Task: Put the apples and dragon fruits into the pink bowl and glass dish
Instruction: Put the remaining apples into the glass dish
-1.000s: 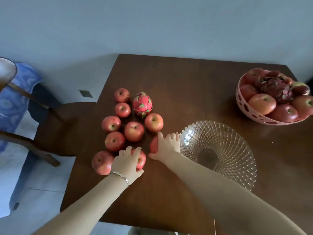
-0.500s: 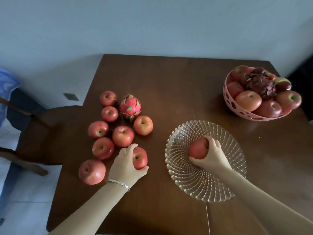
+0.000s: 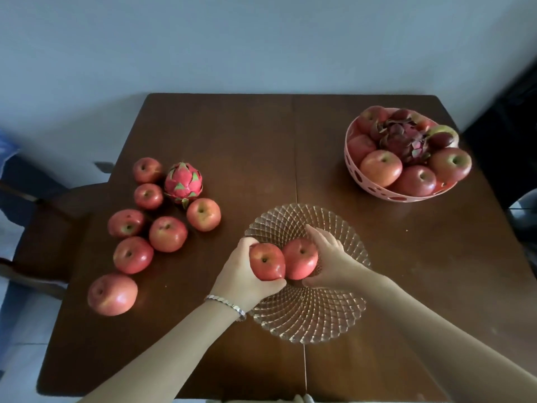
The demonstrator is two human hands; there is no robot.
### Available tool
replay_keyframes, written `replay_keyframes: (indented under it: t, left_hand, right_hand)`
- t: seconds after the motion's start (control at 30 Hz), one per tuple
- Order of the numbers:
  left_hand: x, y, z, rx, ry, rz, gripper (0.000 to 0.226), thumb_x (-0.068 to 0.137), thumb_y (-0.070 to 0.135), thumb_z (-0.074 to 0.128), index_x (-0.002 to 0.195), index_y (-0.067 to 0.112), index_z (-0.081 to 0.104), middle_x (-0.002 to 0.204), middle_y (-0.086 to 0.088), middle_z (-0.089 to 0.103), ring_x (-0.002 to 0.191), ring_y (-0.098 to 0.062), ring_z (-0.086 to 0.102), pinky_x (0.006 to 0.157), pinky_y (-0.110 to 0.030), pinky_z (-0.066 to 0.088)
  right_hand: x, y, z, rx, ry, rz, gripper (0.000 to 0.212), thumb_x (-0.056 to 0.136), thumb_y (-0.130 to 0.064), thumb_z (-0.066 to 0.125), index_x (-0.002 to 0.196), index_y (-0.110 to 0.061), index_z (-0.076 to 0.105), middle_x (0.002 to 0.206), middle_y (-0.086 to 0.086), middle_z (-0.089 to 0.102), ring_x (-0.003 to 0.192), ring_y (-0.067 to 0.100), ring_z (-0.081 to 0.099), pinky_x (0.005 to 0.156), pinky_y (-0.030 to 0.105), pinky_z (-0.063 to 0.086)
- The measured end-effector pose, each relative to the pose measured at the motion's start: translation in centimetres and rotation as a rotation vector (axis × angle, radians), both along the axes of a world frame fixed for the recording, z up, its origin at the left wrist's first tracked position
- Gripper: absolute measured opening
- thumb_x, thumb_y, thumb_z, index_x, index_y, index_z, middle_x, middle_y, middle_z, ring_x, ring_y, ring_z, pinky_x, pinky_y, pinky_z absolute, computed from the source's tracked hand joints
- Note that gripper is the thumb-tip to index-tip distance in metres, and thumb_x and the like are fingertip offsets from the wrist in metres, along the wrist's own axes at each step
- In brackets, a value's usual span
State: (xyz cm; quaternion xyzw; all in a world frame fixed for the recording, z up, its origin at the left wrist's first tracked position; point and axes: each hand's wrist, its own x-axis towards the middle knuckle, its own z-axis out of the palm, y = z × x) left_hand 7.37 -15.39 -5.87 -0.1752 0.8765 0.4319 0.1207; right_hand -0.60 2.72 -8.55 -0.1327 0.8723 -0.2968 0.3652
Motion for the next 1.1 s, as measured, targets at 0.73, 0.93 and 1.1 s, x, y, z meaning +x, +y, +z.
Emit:
replay_keyframes:
  t: [0.73, 0.93, 1.1]
  left_hand:
    - [-4.2, 5.5, -4.8, -0.114, -0.137, -0.102, 0.066, 0.072, 0.041, 0.072, 0.127, 0.025, 0.039, 0.127, -0.001, 0.044, 0.110, -0.020, 0.056, 0.092, -0.029, 0.047]
    - [-4.1, 5.3, -5.2, -0.057, -0.169, -0.042, 0.071, 0.063, 0.041, 0.078, 0.122, 0.021, 0.042, 0.124, 0.000, 0.045, 0.107, -0.020, 0.057, 0.093, -0.036, 0.049]
    - [-4.2, 5.4, -5.5, -0.079, -0.185, -0.070, 0.077, 0.065, 0.041, 0.079, 0.127, 0.021, 0.038, 0.130, -0.001, 0.042, 0.110, -0.022, 0.057, 0.095, -0.034, 0.048]
  right_hand:
    - [-6.4, -0.6, -0.7, -0.267, -0.277, -0.837, 0.068, 0.070, -0.049, 0.075, 0.116, -0.005, 0.053, 0.102, 0.010, 0.059, 0.073, 0.020, 0.066, 0.051, 0.025, 0.058]
    - [-6.3, -2.8, -1.8, -0.071, -0.065, -0.639, 0.083, 0.060, -0.050, 0.081, 0.125, -0.014, 0.044, 0.107, 0.000, 0.052, 0.097, 0.019, 0.056, 0.086, 0.033, 0.051]
    - [-5.5, -3.0, -2.1, -0.191, -0.076, -0.728, 0.066, 0.071, -0.034, 0.078, 0.127, -0.019, 0.047, 0.112, 0.000, 0.051, 0.098, 0.015, 0.048, 0.084, 0.028, 0.043]
